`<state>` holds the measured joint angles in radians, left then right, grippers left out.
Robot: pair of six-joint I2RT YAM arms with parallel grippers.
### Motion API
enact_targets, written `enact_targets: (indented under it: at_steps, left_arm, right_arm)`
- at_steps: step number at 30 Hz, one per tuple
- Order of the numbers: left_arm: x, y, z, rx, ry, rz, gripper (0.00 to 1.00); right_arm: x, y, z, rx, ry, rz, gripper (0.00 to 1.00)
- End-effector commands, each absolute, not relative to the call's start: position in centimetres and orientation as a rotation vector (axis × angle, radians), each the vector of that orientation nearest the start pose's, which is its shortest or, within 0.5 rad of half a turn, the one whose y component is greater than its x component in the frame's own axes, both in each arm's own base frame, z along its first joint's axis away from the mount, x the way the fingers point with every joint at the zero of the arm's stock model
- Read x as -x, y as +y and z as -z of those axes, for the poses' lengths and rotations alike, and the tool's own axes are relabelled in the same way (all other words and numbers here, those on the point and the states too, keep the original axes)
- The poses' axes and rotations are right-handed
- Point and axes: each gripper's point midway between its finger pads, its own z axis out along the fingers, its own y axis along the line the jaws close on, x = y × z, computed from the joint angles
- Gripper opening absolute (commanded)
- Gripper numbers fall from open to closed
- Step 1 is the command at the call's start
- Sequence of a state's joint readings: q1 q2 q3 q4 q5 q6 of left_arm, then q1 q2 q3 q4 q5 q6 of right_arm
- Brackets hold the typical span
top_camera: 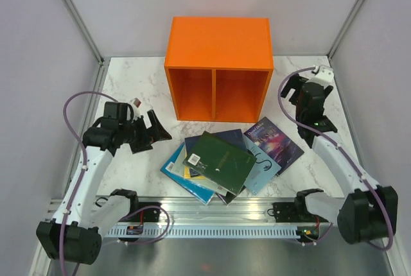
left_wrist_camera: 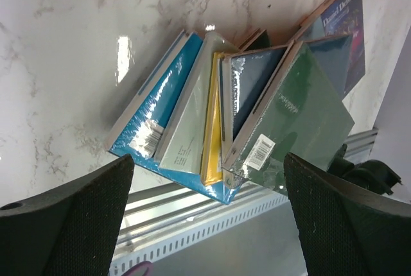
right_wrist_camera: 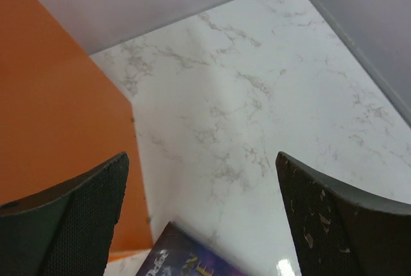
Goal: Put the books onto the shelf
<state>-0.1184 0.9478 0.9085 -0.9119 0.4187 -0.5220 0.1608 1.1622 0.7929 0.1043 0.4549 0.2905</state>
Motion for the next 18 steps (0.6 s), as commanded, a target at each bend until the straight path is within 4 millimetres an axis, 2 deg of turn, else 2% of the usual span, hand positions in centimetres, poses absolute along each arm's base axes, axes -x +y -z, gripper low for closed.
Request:
enact_targets:
  at_steps: [1,2,3,4,5,6,7,8,12,15,18]
  left_arm:
    - [-21.8,-11.4,-22.6,0.331,2.362,0.752,1.0]
    - [-21.3,-11.6,-21.9,0.378,2.399,0.759,1.0]
    - [-20.5,-12.0,-19.7,0.429,2.481,0.781,1.0]
    - [-19.2,-13.9,-19.5,0.359,2.521,0.944,1.0]
    - [-19.5,-14.9,-19.5,0.302,2.488,1.027,1.0]
    - [-18.7,-14.8,-18.6,0.333,2.499,1.04,1.0]
    - [-18.9,-14.3,-18.3,0.352,2.488,0.99,1.0]
    - [-18.6,-14.1,-18.1,0.344,2.488,0.971,1.0]
    - [-18.5,-14.5,-18.0,0.259,2.5,0.953,1.0]
    - [-18.6,-15.4,-18.1,0.212,2.474,1.017,0.99]
    - [-19.1,-15.8,-18.2,0.186,2.461,1.034,0.99]
  right_arm:
    - [-33.0,3.8,-17.2,-0.453,2.088,-0.179,0.98]
    - [-32.3,5.3,-17.3,-0.446,2.105,-0.294,0.98]
    - [-31.0,7.2,-17.7,-0.449,2.123,-0.453,0.98]
    - [-29.9,7.7,-16.4,-0.518,2.154,-0.513,0.98]
    - [-29.1,8.1,-15.8,-0.595,2.164,-0.555,0.98]
    - [-27.7,8.4,-14.7,-0.652,2.193,-0.601,0.98]
    - [-26.8,10.0,-14.9,-0.647,2.212,-0.722,0.98]
    - [-26.4,10.5,-15.1,-0.652,2.213,-0.768,0.98]
    - [-24.1,10.9,-16.5,-0.691,2.157,-0.856,0.98]
    - [-22.8,11.8,-16.6,-0.702,2.157,-0.946,0.98]
    - [-21.1,12.4,-13.9,-0.765,2.205,-1.002,0.98]
